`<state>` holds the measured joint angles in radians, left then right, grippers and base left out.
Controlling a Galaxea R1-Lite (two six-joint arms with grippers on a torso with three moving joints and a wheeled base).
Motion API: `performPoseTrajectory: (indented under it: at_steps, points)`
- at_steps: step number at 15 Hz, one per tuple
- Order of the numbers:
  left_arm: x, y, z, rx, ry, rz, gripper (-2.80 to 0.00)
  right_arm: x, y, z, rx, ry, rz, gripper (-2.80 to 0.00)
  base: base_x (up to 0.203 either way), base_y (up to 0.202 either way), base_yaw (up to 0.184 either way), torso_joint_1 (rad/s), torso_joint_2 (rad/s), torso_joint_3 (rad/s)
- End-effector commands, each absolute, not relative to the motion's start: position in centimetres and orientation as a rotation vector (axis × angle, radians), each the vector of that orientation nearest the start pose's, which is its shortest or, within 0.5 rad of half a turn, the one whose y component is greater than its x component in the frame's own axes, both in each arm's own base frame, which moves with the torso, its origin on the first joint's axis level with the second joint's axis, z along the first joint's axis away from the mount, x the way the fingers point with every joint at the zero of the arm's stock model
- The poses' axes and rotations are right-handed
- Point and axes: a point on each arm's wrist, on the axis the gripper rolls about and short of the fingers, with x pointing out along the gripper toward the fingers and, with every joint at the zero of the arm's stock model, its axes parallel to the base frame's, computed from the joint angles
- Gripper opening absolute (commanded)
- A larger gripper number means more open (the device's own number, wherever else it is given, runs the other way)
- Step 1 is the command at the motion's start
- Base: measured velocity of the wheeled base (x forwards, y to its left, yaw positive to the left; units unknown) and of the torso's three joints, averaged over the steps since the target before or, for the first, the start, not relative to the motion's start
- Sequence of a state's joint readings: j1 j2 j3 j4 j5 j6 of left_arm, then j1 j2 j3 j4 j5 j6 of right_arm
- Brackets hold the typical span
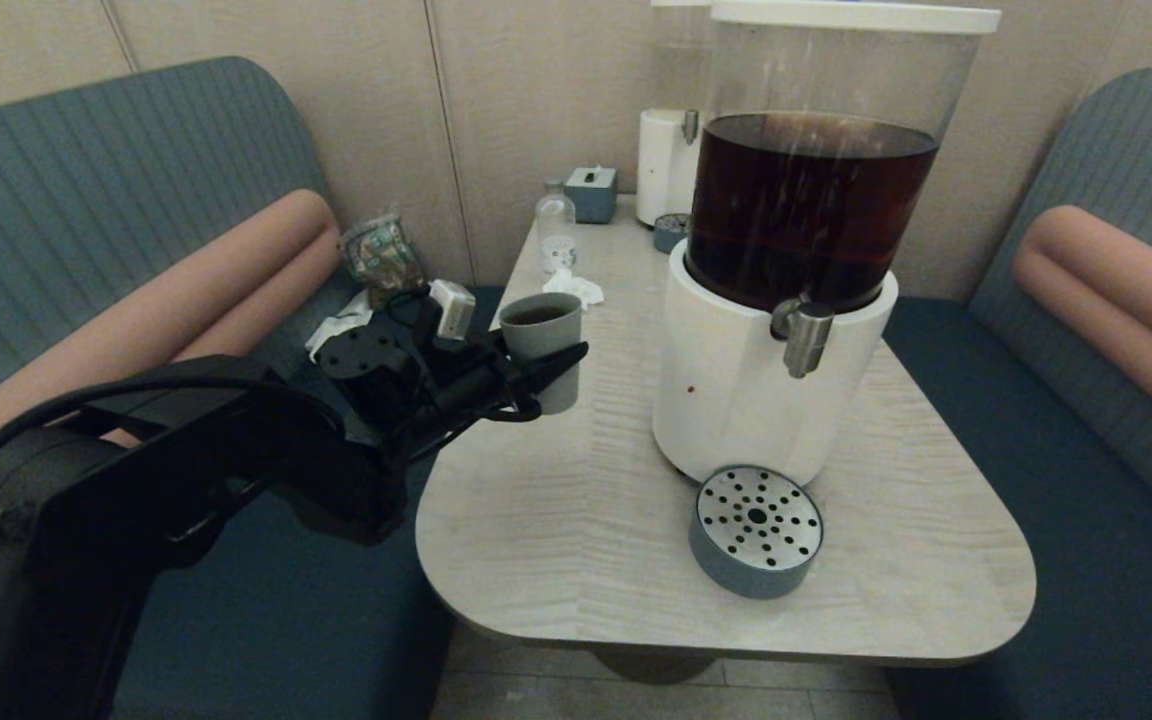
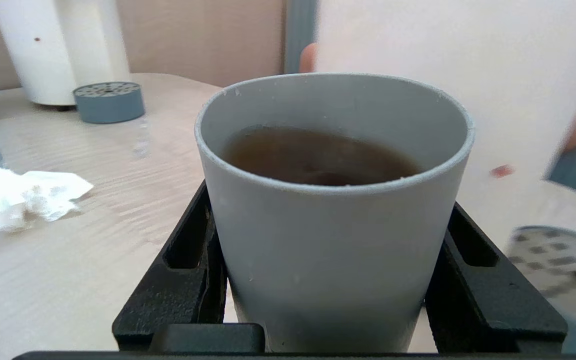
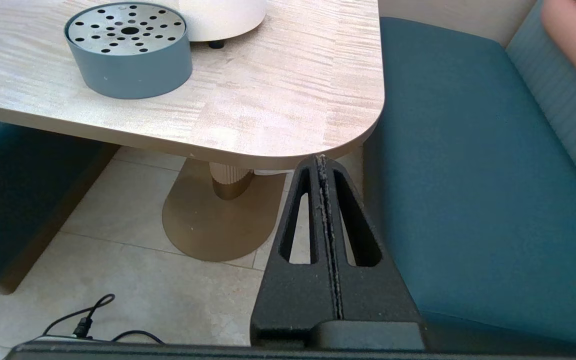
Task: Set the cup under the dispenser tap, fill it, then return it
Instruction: Place the cup next to the water dispenser
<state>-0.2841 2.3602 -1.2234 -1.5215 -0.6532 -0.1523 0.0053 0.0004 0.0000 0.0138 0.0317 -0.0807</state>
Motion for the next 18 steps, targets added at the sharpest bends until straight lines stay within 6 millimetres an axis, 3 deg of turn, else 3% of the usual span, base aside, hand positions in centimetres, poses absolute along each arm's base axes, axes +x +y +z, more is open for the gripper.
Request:
performPoseTrajectory:
  at_steps: [1,4,10,18]
  points:
    - [44.6,-13.1,9.4,-0.064,-0.310,-0.930,-2.80,-2.3,0.1,7.4,-0.081,0.011,0.039,-2.80,0.000,0.000,0.000,0.000,0.00,0.000]
    - [46.4,-12.2,7.2,-0.060,-0.306,-0.903,-2.80,-2.3,0.1,7.4,-0.081,0.011,0.039,-2.80,0.000,0.000,0.000,0.000,0.00,0.000]
    - [47.4,-11.4,5.1,-0.062,-0.284,-0.879,-2.80,-2.3,0.1,7.4,-0.081,0.011,0.039,-2.80,0.000,0.000,0.000,0.000,0.00,0.000]
    - [47.7,-11.2,4.6,-0.059,-0.286,-0.858,-2.80,-2.3,0.1,7.4,-0.081,0.011,0.039,-2.80,0.000,0.000,0.000,0.000,0.00,0.000]
